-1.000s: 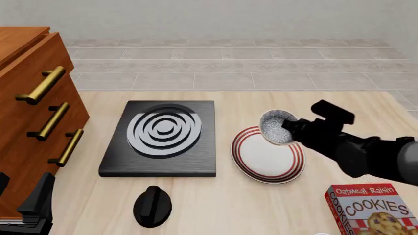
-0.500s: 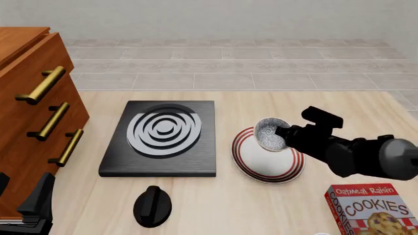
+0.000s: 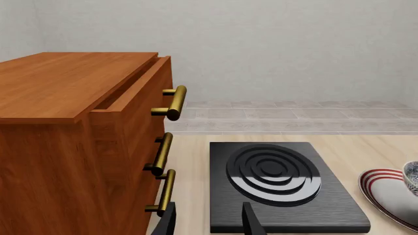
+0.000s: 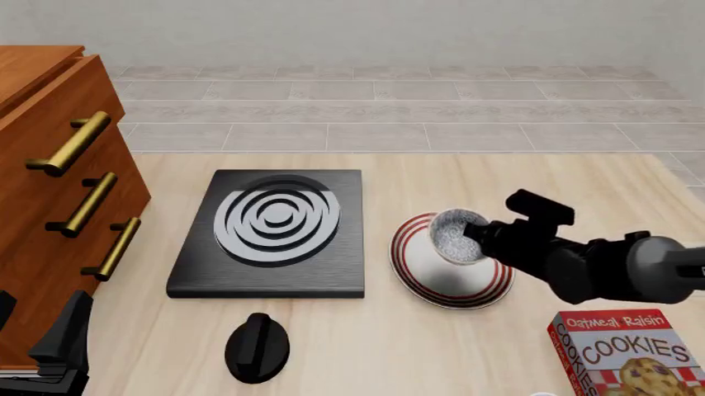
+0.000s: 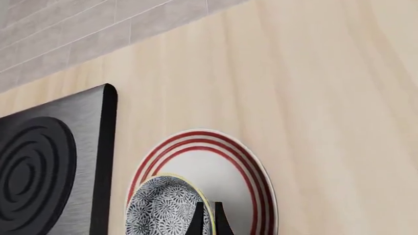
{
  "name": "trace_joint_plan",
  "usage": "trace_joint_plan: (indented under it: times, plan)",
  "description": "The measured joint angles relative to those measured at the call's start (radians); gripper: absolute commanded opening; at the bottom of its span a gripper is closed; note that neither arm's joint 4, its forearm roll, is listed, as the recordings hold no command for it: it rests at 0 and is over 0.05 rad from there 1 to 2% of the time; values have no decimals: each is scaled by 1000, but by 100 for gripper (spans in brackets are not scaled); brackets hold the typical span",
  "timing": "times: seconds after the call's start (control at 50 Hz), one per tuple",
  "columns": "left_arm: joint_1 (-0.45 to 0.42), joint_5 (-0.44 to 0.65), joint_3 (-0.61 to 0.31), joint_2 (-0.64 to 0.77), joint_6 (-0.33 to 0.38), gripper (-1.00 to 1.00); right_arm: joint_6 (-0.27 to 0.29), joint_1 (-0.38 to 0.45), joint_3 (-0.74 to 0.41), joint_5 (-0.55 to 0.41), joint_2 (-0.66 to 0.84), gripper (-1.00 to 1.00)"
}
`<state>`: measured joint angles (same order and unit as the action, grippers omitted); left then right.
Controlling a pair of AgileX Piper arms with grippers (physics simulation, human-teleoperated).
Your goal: Pick the akita bowl on the cookies box and place it on the plate.
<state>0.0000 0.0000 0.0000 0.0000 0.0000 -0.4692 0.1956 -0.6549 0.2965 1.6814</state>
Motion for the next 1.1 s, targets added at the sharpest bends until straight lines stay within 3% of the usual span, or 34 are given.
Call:
trace_joint_plan:
  times: [1.1]
  plan:
    - [0,0,0,0,0,100,17,1,-33,36,111,-100]
